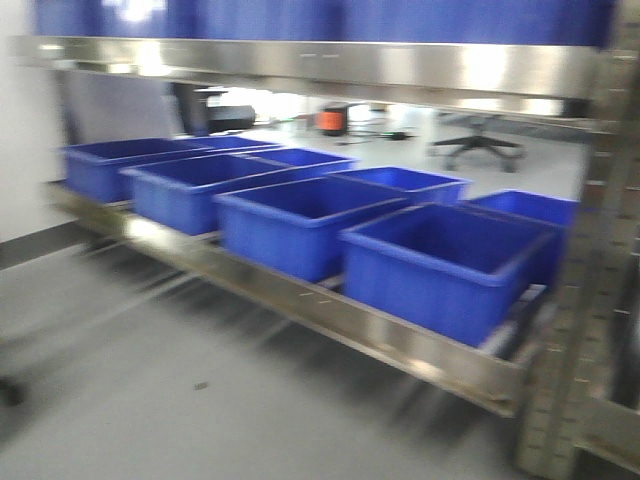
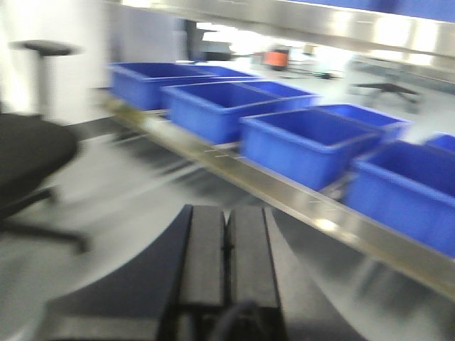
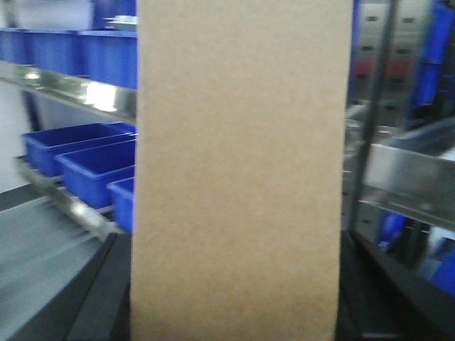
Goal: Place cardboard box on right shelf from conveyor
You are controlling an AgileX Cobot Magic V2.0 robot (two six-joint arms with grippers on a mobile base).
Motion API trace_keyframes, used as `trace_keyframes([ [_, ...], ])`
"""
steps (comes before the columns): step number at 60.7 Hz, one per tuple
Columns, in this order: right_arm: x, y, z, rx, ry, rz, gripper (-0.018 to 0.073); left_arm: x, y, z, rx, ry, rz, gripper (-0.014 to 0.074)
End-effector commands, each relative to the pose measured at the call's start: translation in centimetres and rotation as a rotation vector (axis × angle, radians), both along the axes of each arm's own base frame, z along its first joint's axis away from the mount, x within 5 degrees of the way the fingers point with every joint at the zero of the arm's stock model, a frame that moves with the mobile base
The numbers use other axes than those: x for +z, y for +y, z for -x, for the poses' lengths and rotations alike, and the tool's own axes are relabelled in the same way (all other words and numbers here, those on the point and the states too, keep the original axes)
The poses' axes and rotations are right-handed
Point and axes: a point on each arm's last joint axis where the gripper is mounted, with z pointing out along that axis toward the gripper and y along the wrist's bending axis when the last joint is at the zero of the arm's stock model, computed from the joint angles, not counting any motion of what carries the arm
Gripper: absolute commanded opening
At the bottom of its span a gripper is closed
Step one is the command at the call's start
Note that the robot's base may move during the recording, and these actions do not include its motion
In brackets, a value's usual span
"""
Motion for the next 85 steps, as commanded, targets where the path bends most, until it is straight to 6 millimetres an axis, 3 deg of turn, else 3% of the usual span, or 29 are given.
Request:
trace_keyframes([
  [1, 1.97, -0.16, 0.16, -0.017, -0.132, 0.0, 0.0055, 0.89, 0.07, 0.08, 0.008, -0.093, 0.009, -0.0119],
  [85, 1.97, -0.16, 0.16, -0.017, -0.132, 0.0, 0.0055, 0.89, 0.07, 0.08, 0.008, -0.093, 0.009, -0.0119],
])
